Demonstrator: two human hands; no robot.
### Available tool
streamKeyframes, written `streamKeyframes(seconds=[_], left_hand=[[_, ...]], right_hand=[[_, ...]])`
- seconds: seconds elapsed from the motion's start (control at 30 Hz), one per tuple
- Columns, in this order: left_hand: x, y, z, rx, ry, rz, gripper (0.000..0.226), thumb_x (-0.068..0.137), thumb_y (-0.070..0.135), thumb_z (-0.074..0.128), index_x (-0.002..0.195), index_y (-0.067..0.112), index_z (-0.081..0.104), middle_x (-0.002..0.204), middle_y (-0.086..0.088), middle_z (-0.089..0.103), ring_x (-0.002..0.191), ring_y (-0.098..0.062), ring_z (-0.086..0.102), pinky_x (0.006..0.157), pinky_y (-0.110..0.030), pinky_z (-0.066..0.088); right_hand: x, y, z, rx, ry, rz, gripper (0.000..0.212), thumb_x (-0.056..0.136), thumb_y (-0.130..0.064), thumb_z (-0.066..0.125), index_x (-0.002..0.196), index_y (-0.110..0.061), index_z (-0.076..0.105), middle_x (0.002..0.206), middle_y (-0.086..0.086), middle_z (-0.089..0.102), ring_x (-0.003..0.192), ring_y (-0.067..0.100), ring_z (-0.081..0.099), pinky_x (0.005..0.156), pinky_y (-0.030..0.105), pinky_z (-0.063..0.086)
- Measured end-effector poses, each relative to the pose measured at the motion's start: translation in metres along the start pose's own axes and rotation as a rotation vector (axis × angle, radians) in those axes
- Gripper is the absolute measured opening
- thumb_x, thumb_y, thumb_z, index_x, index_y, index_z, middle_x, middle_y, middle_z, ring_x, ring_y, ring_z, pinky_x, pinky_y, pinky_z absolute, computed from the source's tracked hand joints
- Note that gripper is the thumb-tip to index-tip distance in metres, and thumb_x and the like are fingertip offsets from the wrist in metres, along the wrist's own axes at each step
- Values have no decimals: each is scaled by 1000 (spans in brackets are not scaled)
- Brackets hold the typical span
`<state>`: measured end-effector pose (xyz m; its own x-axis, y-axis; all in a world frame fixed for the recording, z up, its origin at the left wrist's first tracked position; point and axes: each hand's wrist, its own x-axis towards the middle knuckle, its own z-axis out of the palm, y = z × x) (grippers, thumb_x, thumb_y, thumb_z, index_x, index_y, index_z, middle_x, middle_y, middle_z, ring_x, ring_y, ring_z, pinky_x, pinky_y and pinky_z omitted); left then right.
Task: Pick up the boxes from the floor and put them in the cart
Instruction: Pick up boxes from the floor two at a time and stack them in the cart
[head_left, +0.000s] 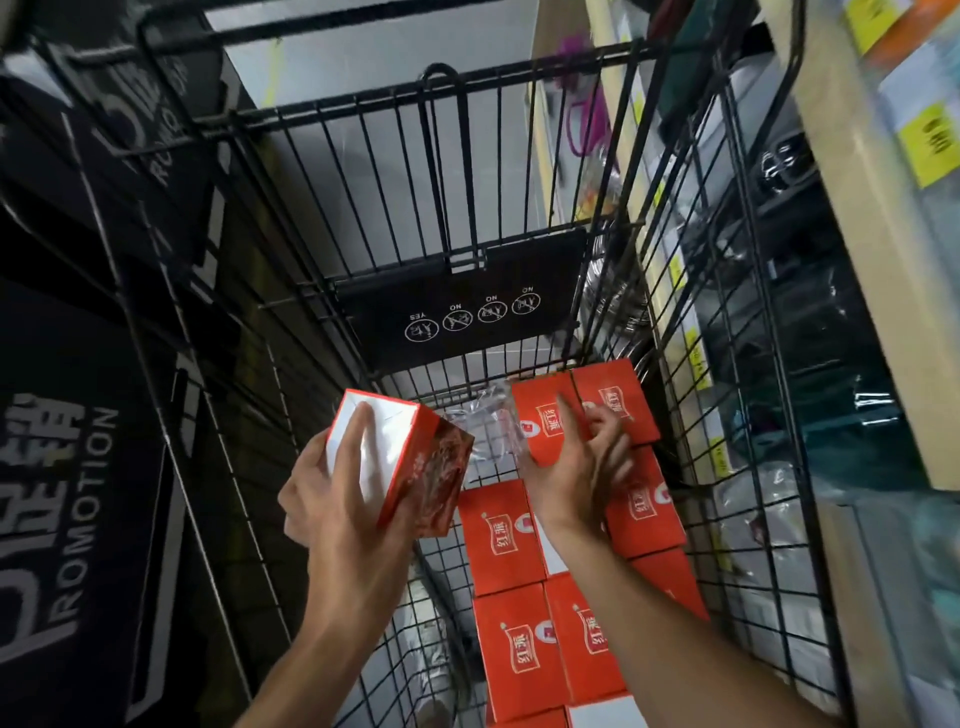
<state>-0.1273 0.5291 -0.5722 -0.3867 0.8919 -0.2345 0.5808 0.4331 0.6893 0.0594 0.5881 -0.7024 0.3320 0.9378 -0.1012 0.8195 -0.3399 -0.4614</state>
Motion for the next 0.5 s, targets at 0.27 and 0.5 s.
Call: streamKeyframes(seconds=[0.27, 0.5], left_hand=[[18, -8, 14, -78, 13, -173, 83, 82, 36, 79, 147, 52, 30, 149, 4, 26, 136, -16, 17, 113, -61, 27], [62, 17, 47, -126, 64, -307, 86, 80, 21, 79, 149, 45, 34, 146, -6, 31, 137, -25, 19, 115, -57, 29]], right_hand=[[-2, 18, -22, 28, -151, -151, 77, 83, -71, 57, 147, -30, 48, 143, 3, 40, 132, 23, 33, 106, 51, 40], [-4, 19, -78, 215, -60, -235, 68, 88, -57, 52, 148, -25, 48, 143, 0, 43, 134, 19, 32, 106, 35, 31]])
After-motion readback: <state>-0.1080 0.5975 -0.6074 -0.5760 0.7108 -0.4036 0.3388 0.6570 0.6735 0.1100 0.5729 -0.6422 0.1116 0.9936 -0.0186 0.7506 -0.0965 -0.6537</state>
